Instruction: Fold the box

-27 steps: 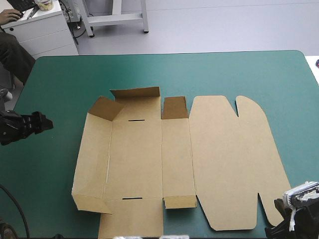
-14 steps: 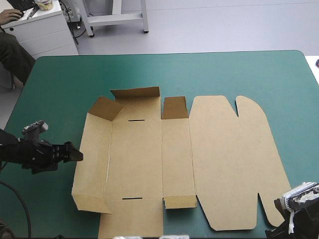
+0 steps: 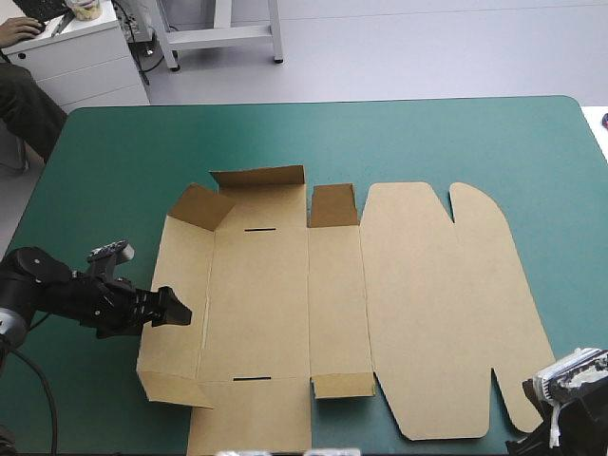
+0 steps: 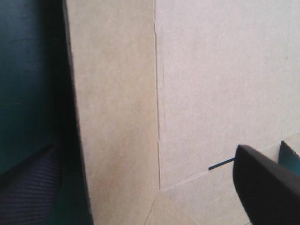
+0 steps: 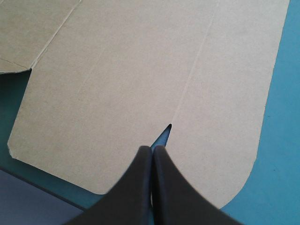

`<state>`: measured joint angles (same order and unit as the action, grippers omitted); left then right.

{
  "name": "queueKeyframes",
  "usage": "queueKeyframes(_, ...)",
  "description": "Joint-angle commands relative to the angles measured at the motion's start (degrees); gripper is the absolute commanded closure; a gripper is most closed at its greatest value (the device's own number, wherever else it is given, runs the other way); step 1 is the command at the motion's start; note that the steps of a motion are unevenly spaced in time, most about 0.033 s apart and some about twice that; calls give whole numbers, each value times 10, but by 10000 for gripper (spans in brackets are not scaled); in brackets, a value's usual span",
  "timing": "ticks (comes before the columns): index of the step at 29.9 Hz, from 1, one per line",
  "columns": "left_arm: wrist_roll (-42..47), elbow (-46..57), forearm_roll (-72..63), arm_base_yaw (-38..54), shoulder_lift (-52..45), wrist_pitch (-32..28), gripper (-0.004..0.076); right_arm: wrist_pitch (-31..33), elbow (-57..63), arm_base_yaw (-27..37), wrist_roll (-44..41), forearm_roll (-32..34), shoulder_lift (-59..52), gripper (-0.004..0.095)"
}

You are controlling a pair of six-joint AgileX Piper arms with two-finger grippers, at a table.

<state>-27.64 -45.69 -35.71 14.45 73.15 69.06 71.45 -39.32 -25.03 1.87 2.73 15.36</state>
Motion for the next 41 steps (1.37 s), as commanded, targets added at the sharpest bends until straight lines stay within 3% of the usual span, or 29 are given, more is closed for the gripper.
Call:
queueKeyframes(1,11,-11,-21,-19,-12,-8,-6,3,-12,2,5,3,8,928)
queueKeyframes(12,34,28,-26,-42,-12,-45,-1,3,-12,2,5,1,8,928)
queueKeyframes(22,47,29,-29,-42,15,-31,25,3,-12,2,5,1,8,928)
queueKeyframes(25,47,29,-31,-42,28,-46,101,3,-12,2,5,1,8,928)
queueKeyframes(28,47,29,-47,-42,28,-66,232,3,-12,2,5,1,8,928)
queueKeyframes(33,47,29,-48,-42,28,-59,538,3,-12,2,5,0,8,928)
queueKeyframes(35,47,29,-45,-42,28,-47,625,3,-12,2,5,0,8,928)
queueKeyframes(37,47,29,-44,-42,28,-37,689,3,-12,2,5,0,8,928)
queueKeyframes(41,47,29,-44,-42,28,-41,734,3,-12,2,5,0,8,928)
